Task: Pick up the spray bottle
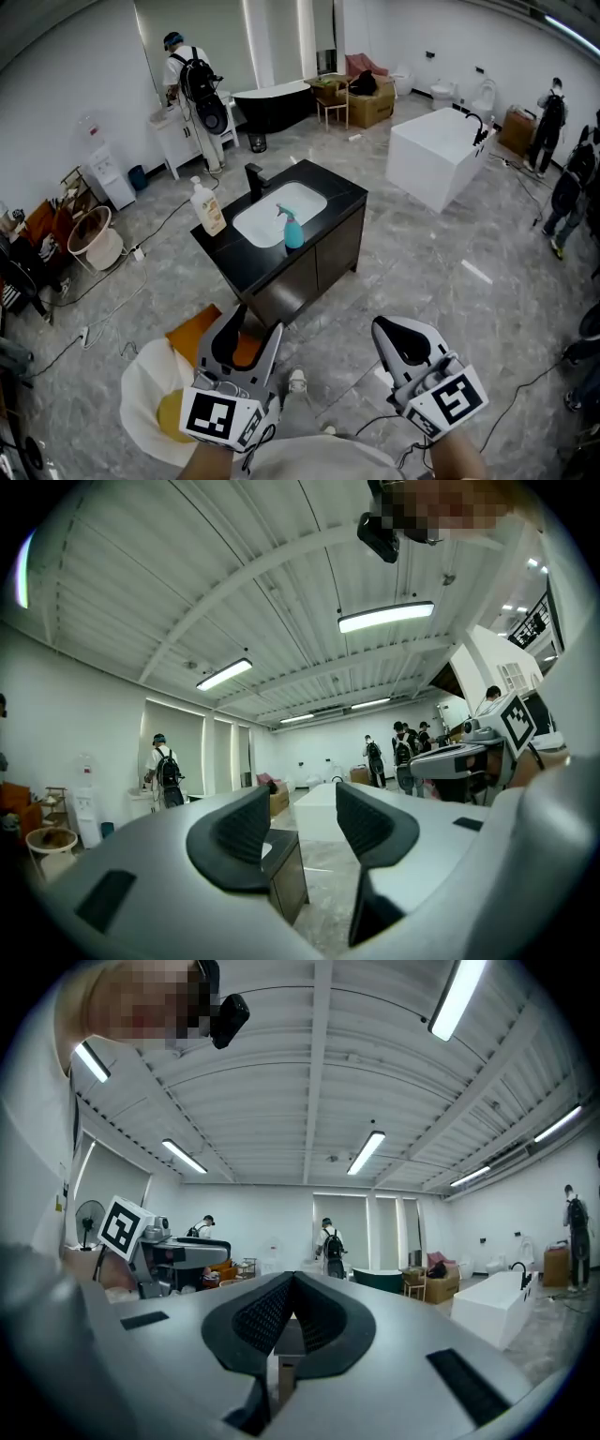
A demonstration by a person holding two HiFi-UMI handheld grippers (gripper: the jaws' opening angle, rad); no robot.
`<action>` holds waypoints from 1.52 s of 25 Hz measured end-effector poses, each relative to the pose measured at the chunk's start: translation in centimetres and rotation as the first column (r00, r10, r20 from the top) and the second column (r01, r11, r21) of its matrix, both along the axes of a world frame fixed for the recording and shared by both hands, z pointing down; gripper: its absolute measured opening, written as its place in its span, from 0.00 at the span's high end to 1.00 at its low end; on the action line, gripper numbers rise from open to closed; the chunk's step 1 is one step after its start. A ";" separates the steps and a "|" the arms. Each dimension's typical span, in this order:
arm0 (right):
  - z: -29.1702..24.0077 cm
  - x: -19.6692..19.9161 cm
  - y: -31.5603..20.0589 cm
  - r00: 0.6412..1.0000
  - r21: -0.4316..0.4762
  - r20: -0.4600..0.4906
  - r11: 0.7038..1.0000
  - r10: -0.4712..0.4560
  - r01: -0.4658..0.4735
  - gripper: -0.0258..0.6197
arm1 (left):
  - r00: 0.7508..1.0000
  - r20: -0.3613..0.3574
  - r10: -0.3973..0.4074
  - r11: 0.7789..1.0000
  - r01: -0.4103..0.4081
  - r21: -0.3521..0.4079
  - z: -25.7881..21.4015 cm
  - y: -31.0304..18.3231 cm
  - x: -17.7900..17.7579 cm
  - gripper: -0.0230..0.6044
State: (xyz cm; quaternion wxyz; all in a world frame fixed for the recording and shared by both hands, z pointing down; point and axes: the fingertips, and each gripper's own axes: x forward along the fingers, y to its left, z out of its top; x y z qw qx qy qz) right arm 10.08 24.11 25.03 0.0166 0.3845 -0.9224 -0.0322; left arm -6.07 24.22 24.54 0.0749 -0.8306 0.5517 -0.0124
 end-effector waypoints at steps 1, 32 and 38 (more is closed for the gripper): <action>0.3 0.1 -0.4 1.000 -0.004 -0.002 1.000 0.005 -0.005 0.92 | 1.000 0.001 0.007 1.000 -0.007 -0.005 0.3 -0.5 0.2 0.61; 6.2 -8.2 -33.1 0.992 -0.123 -0.094 0.988 0.082 -0.093 0.92 | 0.994 0.062 0.087 0.985 -0.077 -0.152 6.6 -34.4 -5.6 0.60; 7.5 -11.0 -39.8 0.990 -0.154 -0.103 0.982 0.097 -0.112 0.92 | 0.985 0.088 0.149 0.974 -0.131 -0.182 9.5 -40.7 -7.4 0.60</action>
